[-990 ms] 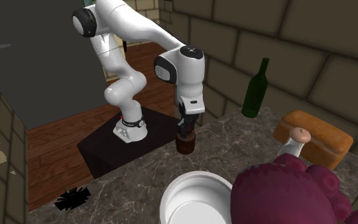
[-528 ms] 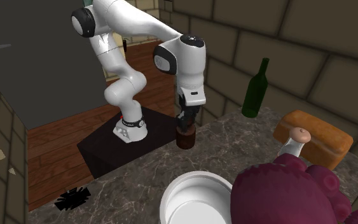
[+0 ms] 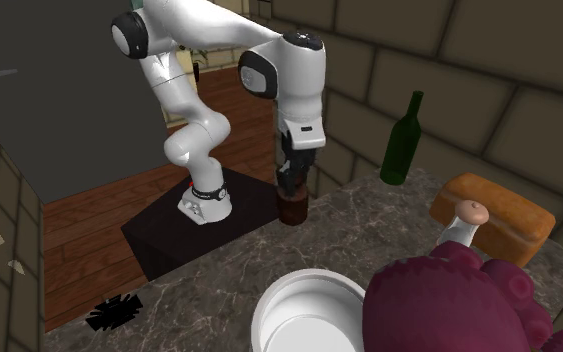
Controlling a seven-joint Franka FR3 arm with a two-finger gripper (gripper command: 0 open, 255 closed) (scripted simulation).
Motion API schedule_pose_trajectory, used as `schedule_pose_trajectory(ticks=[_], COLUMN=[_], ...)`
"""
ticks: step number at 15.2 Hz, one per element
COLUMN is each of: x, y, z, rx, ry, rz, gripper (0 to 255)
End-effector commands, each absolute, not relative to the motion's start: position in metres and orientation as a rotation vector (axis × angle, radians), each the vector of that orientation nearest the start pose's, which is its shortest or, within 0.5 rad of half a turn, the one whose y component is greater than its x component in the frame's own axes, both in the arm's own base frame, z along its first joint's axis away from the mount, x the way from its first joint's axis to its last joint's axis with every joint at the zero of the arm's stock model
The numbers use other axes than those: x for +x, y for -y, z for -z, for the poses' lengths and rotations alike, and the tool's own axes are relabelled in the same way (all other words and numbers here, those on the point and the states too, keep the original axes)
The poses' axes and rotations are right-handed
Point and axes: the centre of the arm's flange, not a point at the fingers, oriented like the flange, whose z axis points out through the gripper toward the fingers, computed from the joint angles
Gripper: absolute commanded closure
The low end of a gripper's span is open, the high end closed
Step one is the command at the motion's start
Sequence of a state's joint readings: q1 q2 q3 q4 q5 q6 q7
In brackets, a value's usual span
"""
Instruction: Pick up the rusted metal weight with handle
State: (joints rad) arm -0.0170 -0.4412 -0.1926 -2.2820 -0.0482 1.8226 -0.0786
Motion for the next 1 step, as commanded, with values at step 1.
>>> schedule_pose_trajectory(ticks=[1], x=[0.4079], y=[0.0981], z=[-0.5228], rx=[-3.099], ry=[-0.154], rz=[-0.030], gripper=[255])
